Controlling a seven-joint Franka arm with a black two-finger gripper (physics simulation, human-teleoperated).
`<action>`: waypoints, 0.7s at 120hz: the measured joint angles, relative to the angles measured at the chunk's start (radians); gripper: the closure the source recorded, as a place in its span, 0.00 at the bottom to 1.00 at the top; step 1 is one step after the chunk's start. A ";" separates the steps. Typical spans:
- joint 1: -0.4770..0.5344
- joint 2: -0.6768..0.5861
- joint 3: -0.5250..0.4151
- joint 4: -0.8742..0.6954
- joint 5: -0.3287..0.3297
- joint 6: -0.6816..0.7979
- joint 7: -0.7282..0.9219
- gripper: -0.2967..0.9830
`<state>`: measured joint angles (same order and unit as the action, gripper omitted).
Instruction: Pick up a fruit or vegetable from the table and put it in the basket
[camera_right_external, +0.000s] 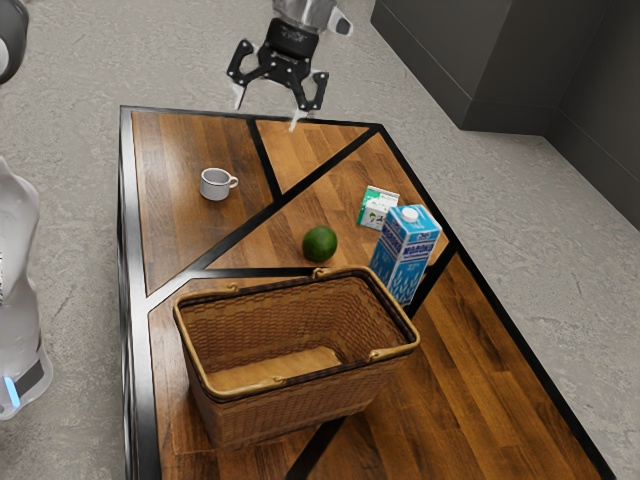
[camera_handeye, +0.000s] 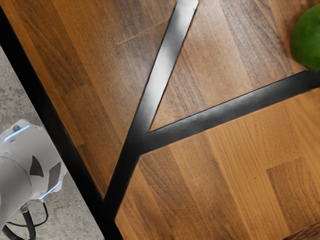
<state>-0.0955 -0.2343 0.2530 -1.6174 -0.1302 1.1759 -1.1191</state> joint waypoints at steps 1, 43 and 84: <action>0.003 -0.001 0.000 -0.002 -0.003 0.009 -0.017 0.23; 0.096 -0.469 -0.101 -0.507 -0.085 0.261 -0.572 0.24; 0.035 -0.203 -0.108 -0.622 -0.065 0.634 -0.650 0.24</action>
<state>-0.0602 -0.4376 0.1449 -2.2398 -0.1950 1.8097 -1.7689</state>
